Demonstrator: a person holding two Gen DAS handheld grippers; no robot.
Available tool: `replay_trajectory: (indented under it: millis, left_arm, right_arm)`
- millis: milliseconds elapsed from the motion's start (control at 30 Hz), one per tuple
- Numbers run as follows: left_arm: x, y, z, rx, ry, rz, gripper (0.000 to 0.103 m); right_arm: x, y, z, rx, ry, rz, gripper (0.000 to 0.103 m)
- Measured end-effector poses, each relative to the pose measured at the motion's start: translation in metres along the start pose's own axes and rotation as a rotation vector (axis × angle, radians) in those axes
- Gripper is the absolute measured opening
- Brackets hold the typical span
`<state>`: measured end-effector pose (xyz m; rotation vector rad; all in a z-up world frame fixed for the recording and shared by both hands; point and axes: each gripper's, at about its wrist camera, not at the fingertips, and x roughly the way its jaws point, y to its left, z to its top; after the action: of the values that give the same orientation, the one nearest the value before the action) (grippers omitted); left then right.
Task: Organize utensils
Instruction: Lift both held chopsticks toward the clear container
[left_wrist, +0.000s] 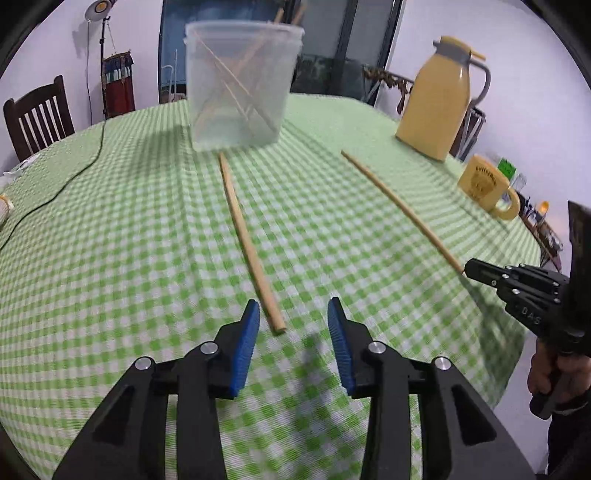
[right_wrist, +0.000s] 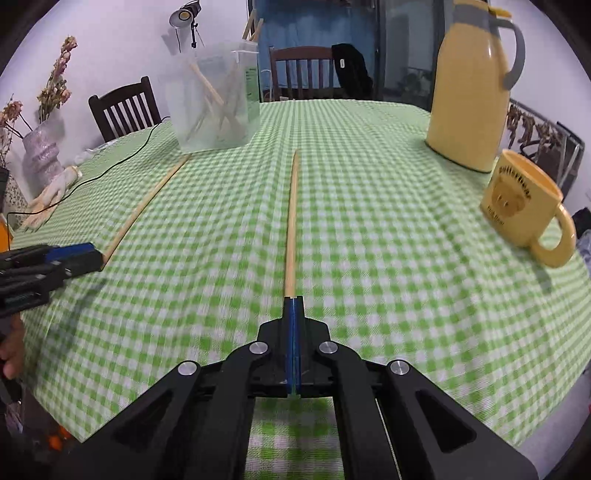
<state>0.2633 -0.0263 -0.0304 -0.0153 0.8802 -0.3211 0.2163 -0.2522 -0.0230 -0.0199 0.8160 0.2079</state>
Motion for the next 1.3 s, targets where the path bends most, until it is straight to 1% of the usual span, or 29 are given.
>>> replay_trajectory:
  millis: [33,67,100,133,167,200,267,300,333,367,500,633,700,733,800,867,900,933,967,1067,1133,1233,1300]
  left_arm:
    - [0.002,0.000,-0.001,-0.003,0.005,0.010,0.035]
    - [0.003,0.000,-0.002,-0.007,0.003,0.023,0.035]
    - [0.003,0.001,-0.002,-0.010,0.000,0.034,0.035]
    - [0.002,0.000,-0.001,-0.017,-0.004,0.044,0.035]
    - [0.000,0.000,-0.001,-0.022,-0.012,0.036,0.035]
    - [-0.001,0.001,0.000,-0.022,-0.018,0.032,0.035]
    - [-0.001,0.003,0.000,-0.017,-0.023,0.043,0.035]
    - [0.000,0.007,0.000,-0.017,-0.014,0.044,0.035]
    - [0.003,0.009,0.001,-0.023,0.001,0.048,0.035]
    - [0.003,0.009,0.001,-0.023,-0.002,0.051,0.035]
    - [0.006,0.009,0.003,-0.020,0.014,0.070,0.035]
    - [0.012,-0.007,0.005,0.026,0.018,0.109,0.035]
    - [0.010,-0.012,0.003,0.037,0.016,0.086,0.035]
    - [0.010,-0.015,0.002,0.037,0.013,0.062,0.035]
    - [0.010,-0.015,0.002,0.031,0.005,0.058,0.035]
    - [0.009,-0.010,0.002,0.005,0.004,0.054,0.035]
    - [0.009,-0.008,0.002,0.000,0.003,0.045,0.035]
    - [0.009,-0.008,0.002,0.004,0.003,0.049,0.031]
    - [0.009,-0.009,0.001,0.012,0.003,0.061,0.028]
    - [0.007,-0.012,-0.001,0.042,0.006,0.064,0.025]
    - [0.008,-0.017,-0.002,0.067,0.007,0.101,0.007]
    - [0.008,-0.018,0.000,0.059,0.013,0.116,0.007]
    - [0.009,-0.018,0.002,0.046,0.023,0.119,0.006]
  right_arm:
    - [0.001,0.000,-0.001,0.002,-0.001,0.004,0.001]
    - [0.002,-0.001,-0.001,0.003,-0.002,0.008,0.004]
    - [0.004,-0.002,-0.001,0.006,-0.001,0.006,0.017]
    - [0.005,-0.003,0.000,0.009,-0.003,0.003,0.029]
    - [0.004,-0.004,0.001,0.013,-0.019,0.002,0.048]
    - [0.002,-0.005,0.002,0.013,-0.037,0.004,0.050]
    - [0.002,-0.005,0.003,0.004,-0.052,0.003,0.048]
    - [0.005,-0.006,0.004,0.002,-0.043,-0.001,0.038]
    - [0.008,-0.007,0.004,0.000,-0.029,0.002,0.032]
    - [0.010,-0.007,0.004,-0.003,-0.027,-0.006,0.029]
    - [0.011,0.000,0.002,-0.050,-0.036,-0.029,0.026]
    - [0.013,0.003,0.001,-0.058,-0.040,-0.027,0.026]
    - [0.013,0.001,0.002,-0.048,-0.041,-0.011,0.026]
    - [0.013,-0.001,0.001,-0.035,-0.043,0.000,0.027]
    - [0.013,-0.001,0.000,-0.032,-0.047,0.012,0.027]
    - [0.013,0.000,0.001,-0.047,-0.044,0.002,0.025]
    - [0.013,0.002,0.002,-0.053,-0.043,0.004,0.019]
    - [0.013,0.003,0.002,-0.059,-0.041,0.010,0.014]
    - [0.013,0.004,0.003,-0.062,-0.037,0.018,0.007]
    - [0.013,0.007,0.003,-0.072,-0.035,0.011,0.007]
    - [0.013,0.006,0.004,-0.062,-0.034,0.022,0.007]
    - [0.011,0.006,0.004,-0.061,-0.026,0.019,0.006]
    - [0.005,0.007,0.005,-0.071,-0.044,0.022,0.006]
